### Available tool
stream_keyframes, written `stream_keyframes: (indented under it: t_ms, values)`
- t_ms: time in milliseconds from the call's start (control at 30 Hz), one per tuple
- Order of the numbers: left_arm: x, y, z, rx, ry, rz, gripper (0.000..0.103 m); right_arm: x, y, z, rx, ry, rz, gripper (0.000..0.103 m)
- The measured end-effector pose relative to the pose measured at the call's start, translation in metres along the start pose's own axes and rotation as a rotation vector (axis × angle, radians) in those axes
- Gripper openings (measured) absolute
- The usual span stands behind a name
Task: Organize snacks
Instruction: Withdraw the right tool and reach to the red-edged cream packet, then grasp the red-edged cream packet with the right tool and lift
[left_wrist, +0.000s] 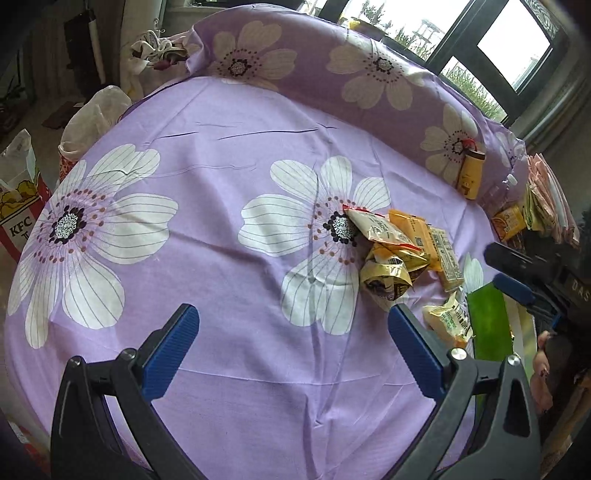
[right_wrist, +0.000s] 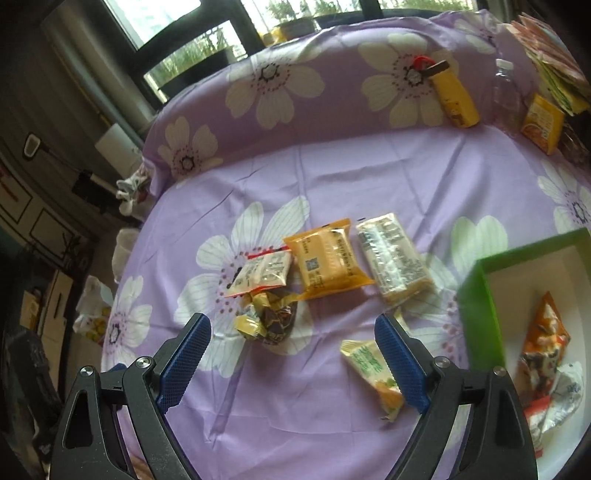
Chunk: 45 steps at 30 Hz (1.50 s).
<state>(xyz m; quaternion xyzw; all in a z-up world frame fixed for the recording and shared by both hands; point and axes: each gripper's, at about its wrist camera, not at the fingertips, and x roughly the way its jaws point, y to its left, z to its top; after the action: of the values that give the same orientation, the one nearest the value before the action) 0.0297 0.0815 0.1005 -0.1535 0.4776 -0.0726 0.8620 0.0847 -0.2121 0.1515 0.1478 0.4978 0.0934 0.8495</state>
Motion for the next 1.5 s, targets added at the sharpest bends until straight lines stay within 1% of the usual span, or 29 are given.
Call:
stream_keyframes:
  t_ms: [100, 200, 367, 500, 600, 700, 733, 833, 933, 1133, 1200, 1333, 1500]
  values:
    - [-0.002, 0.004, 0.001, -0.019, -0.003, -0.009, 0.102, 0.038, 0.027, 0.018, -0.049, 0.098, -0.005, 0.09]
    - [-0.003, 0.008, 0.003, -0.031, -0.007, 0.001, 0.102, 0.079, 0.048, 0.034, -0.081, 0.195, -0.027, 0.09]
    - [-0.002, 0.012, 0.006, -0.036, -0.008, 0.012, 0.102, 0.131, 0.064, 0.048, -0.128, 0.294, -0.136, 0.09]
    - [0.0, 0.014, 0.006, -0.038, -0.001, 0.021, 0.102, 0.152, 0.07, 0.047, -0.179, 0.331, -0.234, 0.09]
    - [0.0, 0.013, 0.005, -0.04, -0.002, 0.015, 0.102, 0.161, 0.072, 0.043, -0.19, 0.364, -0.215, 0.088]
    - [-0.001, 0.012, 0.004, -0.032, -0.001, 0.015, 0.102, 0.169, 0.067, 0.04, -0.182, 0.378, -0.24, 0.088]
    - [-0.001, 0.012, 0.004, -0.031, -0.001, 0.017, 0.102, 0.172, 0.066, 0.04, -0.182, 0.382, -0.241, 0.087]
    - [-0.001, 0.012, 0.004, -0.033, 0.0, 0.017, 0.102, 0.176, 0.06, 0.037, -0.163, 0.396, -0.229, 0.078]
    - [-0.001, 0.012, 0.003, -0.033, 0.003, 0.019, 0.102, 0.174, 0.055, 0.036, -0.155, 0.379, -0.24, 0.069]
    - [-0.001, 0.008, 0.001, -0.024, 0.001, 0.013, 0.102, 0.158, 0.047, 0.031, -0.154, 0.343, -0.201, 0.067]
    - [-0.002, 0.006, 0.001, -0.021, -0.001, 0.013, 0.102, 0.148, 0.049, 0.034, -0.152, 0.327, -0.188, 0.067]
    - [-0.002, 0.005, 0.0, -0.018, -0.002, 0.019, 0.102, 0.107, 0.051, 0.031, -0.166, 0.251, -0.167, 0.067]
    - [-0.002, 0.001, -0.002, -0.009, -0.003, 0.017, 0.102, 0.041, 0.048, 0.021, -0.167, 0.138, -0.093, 0.067]
